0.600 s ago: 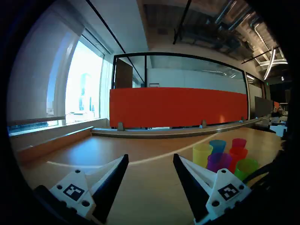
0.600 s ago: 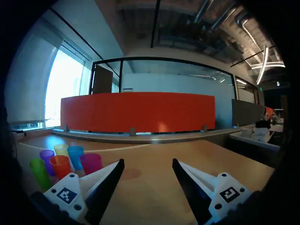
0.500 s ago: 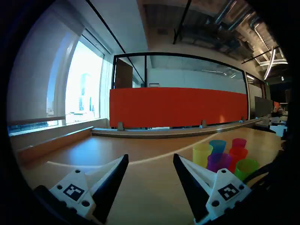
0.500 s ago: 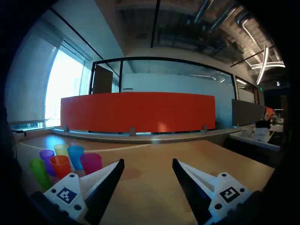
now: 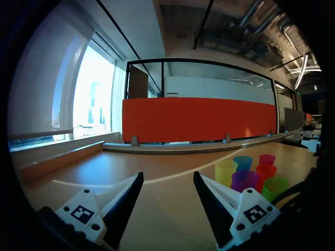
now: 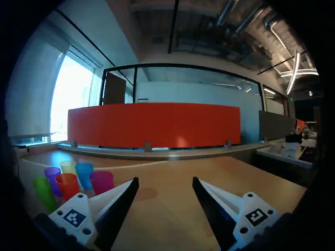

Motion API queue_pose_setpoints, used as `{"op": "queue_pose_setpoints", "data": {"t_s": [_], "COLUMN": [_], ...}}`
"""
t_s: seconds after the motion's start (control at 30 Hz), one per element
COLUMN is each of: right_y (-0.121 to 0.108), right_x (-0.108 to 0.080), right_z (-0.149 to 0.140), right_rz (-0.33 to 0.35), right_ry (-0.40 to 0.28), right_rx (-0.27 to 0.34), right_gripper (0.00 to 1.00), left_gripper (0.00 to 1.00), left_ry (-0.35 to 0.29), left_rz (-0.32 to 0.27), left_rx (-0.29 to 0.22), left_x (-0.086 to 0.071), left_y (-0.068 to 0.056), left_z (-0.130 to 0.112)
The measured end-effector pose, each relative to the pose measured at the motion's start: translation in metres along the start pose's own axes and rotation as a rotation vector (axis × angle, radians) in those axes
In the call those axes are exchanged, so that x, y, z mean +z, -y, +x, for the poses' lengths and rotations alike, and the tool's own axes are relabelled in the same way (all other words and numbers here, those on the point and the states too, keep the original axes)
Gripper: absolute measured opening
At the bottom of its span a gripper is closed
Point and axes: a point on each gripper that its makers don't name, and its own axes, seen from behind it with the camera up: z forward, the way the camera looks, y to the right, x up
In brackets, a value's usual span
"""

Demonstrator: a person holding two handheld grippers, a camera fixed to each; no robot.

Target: Pour water

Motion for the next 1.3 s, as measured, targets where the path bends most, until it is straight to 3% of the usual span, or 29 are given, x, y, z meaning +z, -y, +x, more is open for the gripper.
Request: {"op": "queue_pose_setpoints", "data": {"t_s": [0.67,0.9,1.07,1.3], "right_y": [0.002,0.009,0.013,0.009], "right_x": [0.001,0.001,0.001,0.004], "right_z": [-0.003,0.026,0.047,0.08], "right_rz": [0.005,0.031,0.052,0.046], "right_ry": [0.002,-0.022,-0.014,0.006], "right_rx": [-0.001,-0.003,-0.002,0.003], "right_gripper": [0.99,0.99,0.99,0.99], "left_gripper": [0.88,0.88,0.88,0.88], "left_ry": [0.005,-0.029,-0.02,0.009], "left_rz": [-0.009,-0.034,-0.067,-0.079], "left_rx": [0.003,0.001,0.011,0.031], "left_x": [0.002,0.001,0.0,0.003], "left_y": [-0.001,-0.006,-0.012,-0.009], "left_z": [0.002,0.038,0.059,0.084]}}
